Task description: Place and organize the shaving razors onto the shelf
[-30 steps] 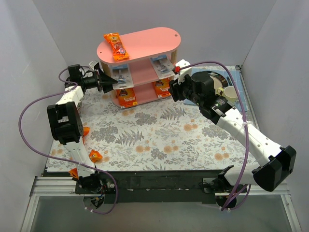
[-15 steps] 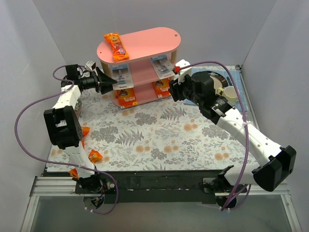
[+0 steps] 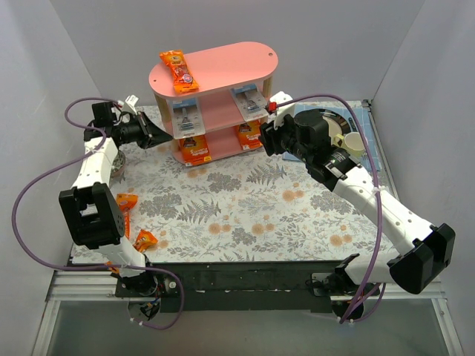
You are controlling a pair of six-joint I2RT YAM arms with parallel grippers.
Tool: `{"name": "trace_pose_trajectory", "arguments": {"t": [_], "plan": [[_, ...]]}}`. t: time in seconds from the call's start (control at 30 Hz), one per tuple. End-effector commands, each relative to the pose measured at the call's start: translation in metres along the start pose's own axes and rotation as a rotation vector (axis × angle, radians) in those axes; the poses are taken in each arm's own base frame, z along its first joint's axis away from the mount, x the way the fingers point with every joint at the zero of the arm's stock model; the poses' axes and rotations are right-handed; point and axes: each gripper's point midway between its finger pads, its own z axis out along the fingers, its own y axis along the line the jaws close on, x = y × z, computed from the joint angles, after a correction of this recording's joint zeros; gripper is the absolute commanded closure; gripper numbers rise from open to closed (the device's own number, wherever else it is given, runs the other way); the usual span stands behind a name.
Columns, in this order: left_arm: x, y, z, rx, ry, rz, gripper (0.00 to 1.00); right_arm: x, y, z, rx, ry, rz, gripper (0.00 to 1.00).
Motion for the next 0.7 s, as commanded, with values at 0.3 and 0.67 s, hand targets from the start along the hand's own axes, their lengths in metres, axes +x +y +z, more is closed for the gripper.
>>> {"name": "trace_pose_trajectory", "arguments": {"t": [0.3,0.67], "plan": [[0.046,-0.024,-0.001,0.119,0.080,0.064,1.00,-0.016,-0.004,-0.004,0.016,-0.076,-0.007,0.41],[0.011,-0.024,0.019,0.152,0.070,0.057,1.00,-0.010,-0.008,-0.011,0.035,-0.072,-0.025,0.41]]}}
